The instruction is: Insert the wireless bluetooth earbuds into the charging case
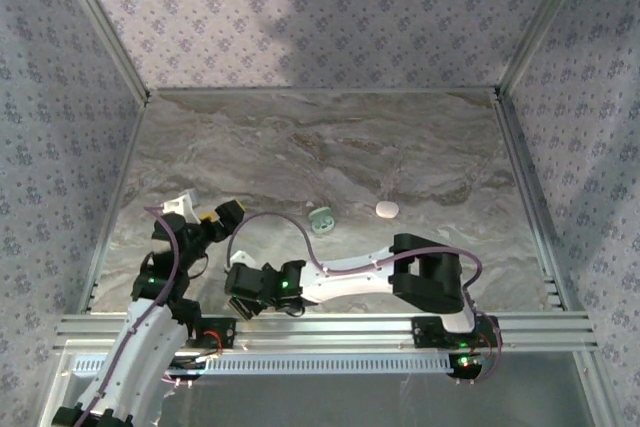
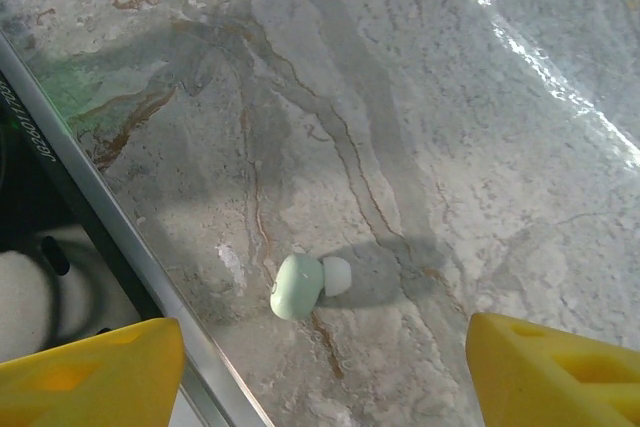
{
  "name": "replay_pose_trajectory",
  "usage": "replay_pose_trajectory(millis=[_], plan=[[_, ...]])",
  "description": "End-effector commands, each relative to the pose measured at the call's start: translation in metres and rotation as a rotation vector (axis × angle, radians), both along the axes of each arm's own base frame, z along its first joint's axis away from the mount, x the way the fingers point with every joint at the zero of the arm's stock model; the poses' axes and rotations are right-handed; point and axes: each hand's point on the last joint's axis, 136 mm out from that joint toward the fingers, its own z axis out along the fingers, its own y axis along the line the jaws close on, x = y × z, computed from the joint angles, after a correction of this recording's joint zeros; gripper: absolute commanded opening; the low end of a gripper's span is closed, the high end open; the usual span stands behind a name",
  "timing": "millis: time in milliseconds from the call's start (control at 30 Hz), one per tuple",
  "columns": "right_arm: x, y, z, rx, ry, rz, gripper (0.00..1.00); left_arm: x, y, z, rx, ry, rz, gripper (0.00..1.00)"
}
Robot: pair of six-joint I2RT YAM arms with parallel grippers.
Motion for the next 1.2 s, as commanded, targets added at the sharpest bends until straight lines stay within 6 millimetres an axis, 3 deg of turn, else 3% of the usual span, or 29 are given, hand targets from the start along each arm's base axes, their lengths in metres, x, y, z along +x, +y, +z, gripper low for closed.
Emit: replay_pose_trajectory(millis=[0,667,1167], plan=[[0.005,-0.007,-0.010,-0.092,-0.055,-0.005,0.75,-0.001,0.002,-0.007,-0.002,0.024,0.013,1.00],[0.009,0.001,-0.036,-0.177,-0.073,-0.016,0.69,-0.002,0.000,-0.005,-0.010,0.011,-0.002,1.00],[0.050,-0.034,-0.038,-0.239,-0.096,-0.142,0.62,-0.002,-0.003,-0.003,-0.020,0.002,-0.018,1.00]])
